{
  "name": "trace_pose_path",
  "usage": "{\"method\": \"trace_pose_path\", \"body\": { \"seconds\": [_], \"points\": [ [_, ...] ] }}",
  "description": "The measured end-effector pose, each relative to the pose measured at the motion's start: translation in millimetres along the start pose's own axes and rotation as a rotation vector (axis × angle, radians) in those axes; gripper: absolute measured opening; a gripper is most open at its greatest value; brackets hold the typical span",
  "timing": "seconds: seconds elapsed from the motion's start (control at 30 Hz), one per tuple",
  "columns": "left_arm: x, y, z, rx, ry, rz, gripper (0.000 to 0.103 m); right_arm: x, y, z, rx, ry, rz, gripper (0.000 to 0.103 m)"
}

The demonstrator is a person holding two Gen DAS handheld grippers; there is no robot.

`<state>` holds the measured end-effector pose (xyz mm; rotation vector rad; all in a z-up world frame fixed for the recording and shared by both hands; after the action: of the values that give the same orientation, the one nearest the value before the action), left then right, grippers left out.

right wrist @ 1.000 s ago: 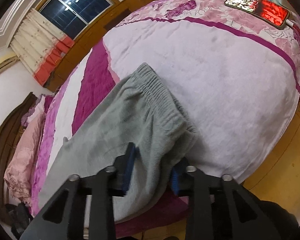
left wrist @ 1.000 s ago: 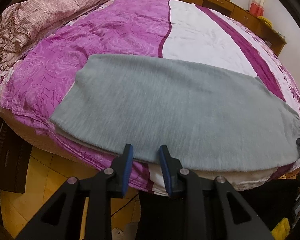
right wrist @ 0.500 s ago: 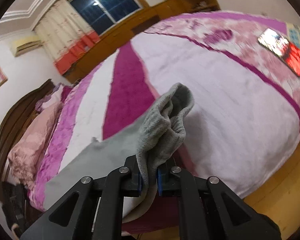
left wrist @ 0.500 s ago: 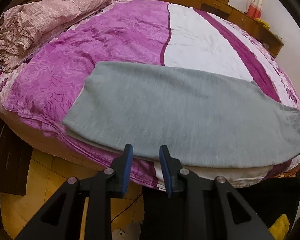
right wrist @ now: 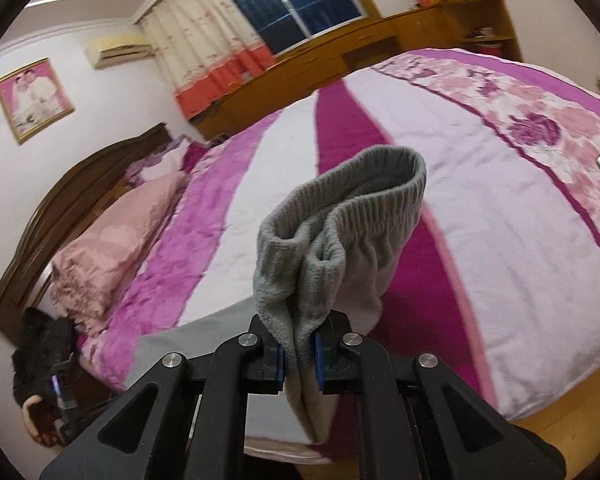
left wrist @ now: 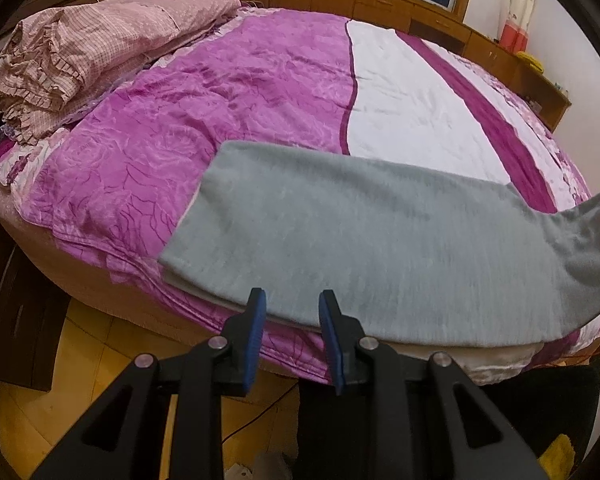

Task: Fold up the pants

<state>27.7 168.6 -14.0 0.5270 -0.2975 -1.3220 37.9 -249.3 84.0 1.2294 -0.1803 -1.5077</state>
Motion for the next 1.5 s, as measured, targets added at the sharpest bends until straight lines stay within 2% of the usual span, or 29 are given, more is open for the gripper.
{"method": "trace_pose_path", "body": {
  "seconds": [0.3,0.8,1.07,1.5],
  "points": [
    [-8.5,11.2,2.6,0.032,-0.004,0.005,0.028,-54.6,-0.8,-22.9,-0.034,0.063,0.086,0.004],
    [-29.7,26.6,-8.9,0.051,-0.007,0.02,0.028,-136.1,-31.9,-80.5,-0.127,0.168,0.166,0.004],
    [-34.3,26.9,-16.0,0.056,-0.038,0.056,0.028,-159.2,-72.2,-126.8,-0.239,0.185,0.194,0.004],
    [-43.4,21.7,-26.8,0.035,-0.064,0.093,0.028,-160.7,-149.9,-205.2,-0.434,0.122,0.263,0.006]
  ]
}}
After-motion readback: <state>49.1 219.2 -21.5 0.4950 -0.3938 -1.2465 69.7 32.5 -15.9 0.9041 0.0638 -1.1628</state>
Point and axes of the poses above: each gripper's, at about its wrist camera, not at the fingertips, and z roughly against the way its jaws point, x to its right, y to its top, the point moved 7 cm from there along -z, roughly the way its jaws point, and after that the axes turned 11 degrees about y, right-handed, at the moved point
